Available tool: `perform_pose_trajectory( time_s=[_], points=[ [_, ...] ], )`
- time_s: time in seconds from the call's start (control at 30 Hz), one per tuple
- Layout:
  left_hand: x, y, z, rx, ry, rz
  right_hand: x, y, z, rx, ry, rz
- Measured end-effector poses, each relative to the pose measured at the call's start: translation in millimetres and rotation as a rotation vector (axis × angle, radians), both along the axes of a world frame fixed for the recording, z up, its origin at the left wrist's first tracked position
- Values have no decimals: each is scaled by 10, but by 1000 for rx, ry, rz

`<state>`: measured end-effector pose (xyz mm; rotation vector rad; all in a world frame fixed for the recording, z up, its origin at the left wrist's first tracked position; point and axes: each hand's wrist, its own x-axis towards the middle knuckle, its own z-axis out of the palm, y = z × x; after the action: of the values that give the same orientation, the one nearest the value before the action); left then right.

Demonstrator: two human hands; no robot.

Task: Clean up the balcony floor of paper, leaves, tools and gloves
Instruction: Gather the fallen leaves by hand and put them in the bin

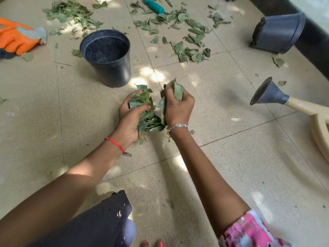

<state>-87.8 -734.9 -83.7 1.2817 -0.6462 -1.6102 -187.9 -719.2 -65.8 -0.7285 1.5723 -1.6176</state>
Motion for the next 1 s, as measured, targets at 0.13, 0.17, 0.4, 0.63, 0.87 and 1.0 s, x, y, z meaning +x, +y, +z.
perform_pose_trajectory(
  time_s=[0.13, 0.17, 0.4, 0.63, 0.87, 1.0],
  points=[
    [-127, 67, 12, 56, 192, 15, 241, -32, 76, 13, 153, -80],
    [-129, 83, 14, 102, 227, -14, 287, -33, 65, 49, 219, -78],
    [-48, 98, 137, 168, 453, 69, 464, -22, -124, 148, 576, 103],
    [-50, 138, 186, 125, 370, -55, 503, 20, -131, 19, 747, 220],
    [-29, 145, 173, 155, 199, -182, 409, 111, -263, 223, 1027, 436],
    [6, 133, 146, 149, 234, -191, 378, 91, -206, 234, 897, 531]
  ],
)
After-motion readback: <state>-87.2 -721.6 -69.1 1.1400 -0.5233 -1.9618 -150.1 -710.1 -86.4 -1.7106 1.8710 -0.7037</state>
